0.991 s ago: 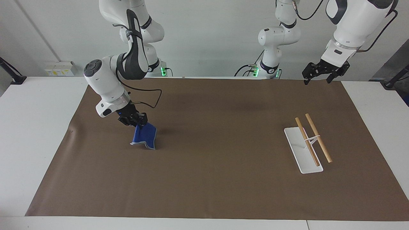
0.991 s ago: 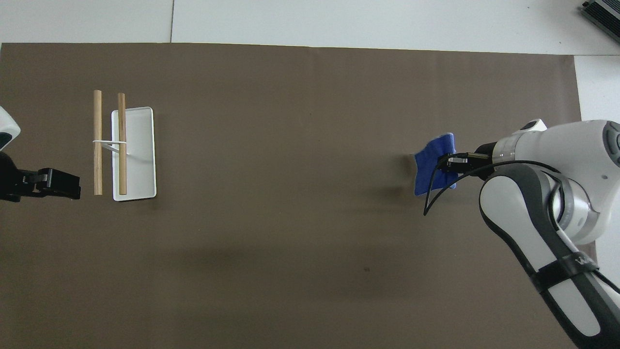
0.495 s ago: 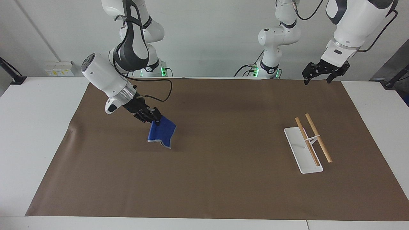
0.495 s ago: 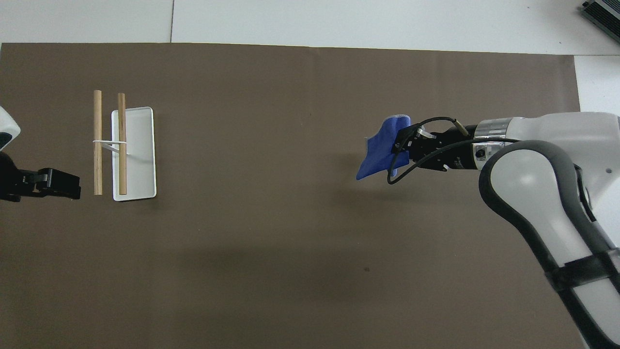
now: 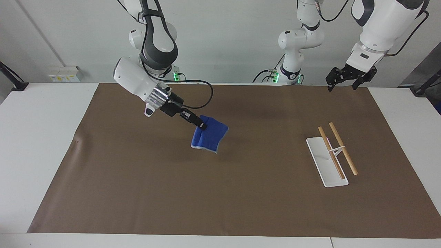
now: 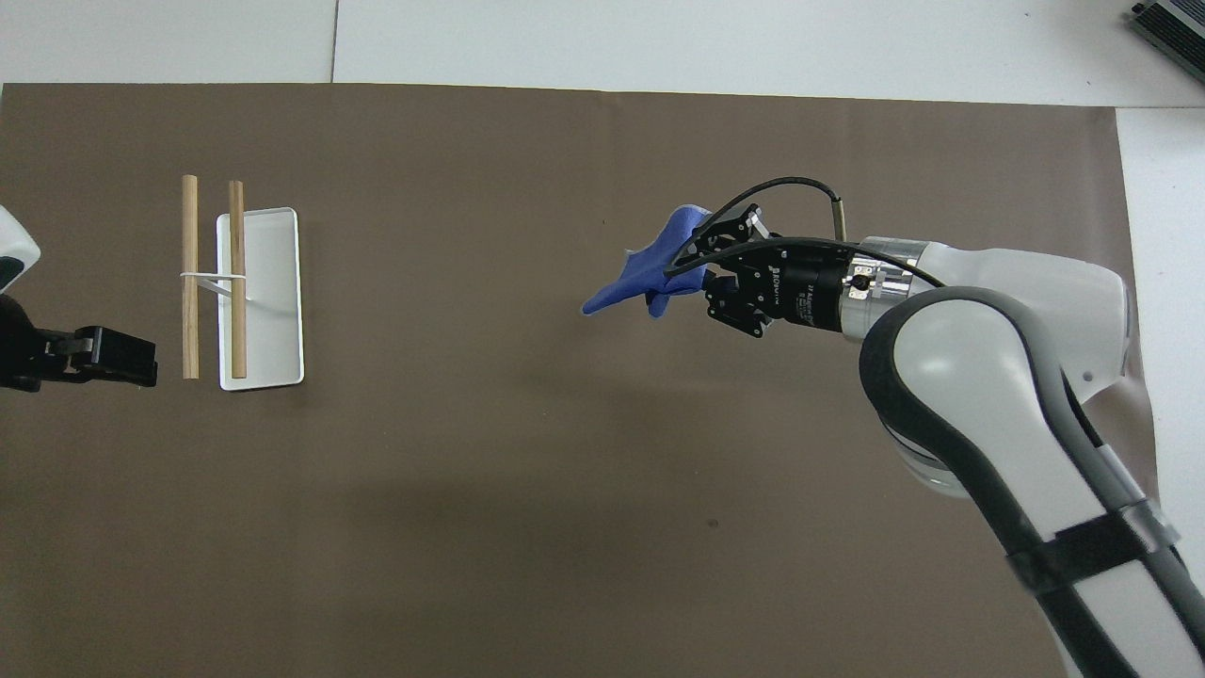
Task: Right arm passes towel to left arm to hang
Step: 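Carry the towel toward the center with the right gripper while the left gripper approaches, then close the left gripper on the towel held by the right gripper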
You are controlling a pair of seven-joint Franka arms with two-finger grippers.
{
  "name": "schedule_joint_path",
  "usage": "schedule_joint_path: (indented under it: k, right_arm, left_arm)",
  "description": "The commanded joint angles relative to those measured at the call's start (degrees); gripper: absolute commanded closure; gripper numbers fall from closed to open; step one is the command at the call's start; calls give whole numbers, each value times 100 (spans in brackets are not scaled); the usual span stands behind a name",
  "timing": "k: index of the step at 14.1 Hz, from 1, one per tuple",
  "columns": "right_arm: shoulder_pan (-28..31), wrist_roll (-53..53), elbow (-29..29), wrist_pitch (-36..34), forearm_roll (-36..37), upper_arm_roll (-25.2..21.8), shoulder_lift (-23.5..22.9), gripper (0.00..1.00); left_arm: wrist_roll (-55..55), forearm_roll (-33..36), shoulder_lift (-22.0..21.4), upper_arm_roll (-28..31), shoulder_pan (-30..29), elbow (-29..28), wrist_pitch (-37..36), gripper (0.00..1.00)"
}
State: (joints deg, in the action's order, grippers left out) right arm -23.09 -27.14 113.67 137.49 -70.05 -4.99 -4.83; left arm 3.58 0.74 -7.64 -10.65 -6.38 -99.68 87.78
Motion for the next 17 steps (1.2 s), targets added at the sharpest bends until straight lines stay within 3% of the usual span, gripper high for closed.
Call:
schedule_joint_path:
  k: [1,5,7,13,15,17]
  right_arm:
    - [-502,-388,33,759,-648,15,-18,100]
    - [-1249,-644,15,1761,-1711,15,-71,100]
    - [-1374,-653,6,1930,-1933,15,-106,100]
    - [-1392,-943,-73,2194,-2399,217,-115,100]
    - [-1418,-934,-73,2334,-2399,305,-115,100]
    - [-1418,-934,-82,2370,-2399,366,-132,100]
  left_arm:
    - [38,-48,-142,-16,66,-122,55,0]
    - [282,-83,-168,-86,418,-192,64,0]
    - [1289,-397,-168,-86,418,-227,422,0]
    - [4945,-1041,-572,-305,471,-1421,2828,0]
    - [6245,-1041,-651,-411,471,-1816,3943,0]
    - [7249,-1050,-625,-438,462,-1915,4710,0]
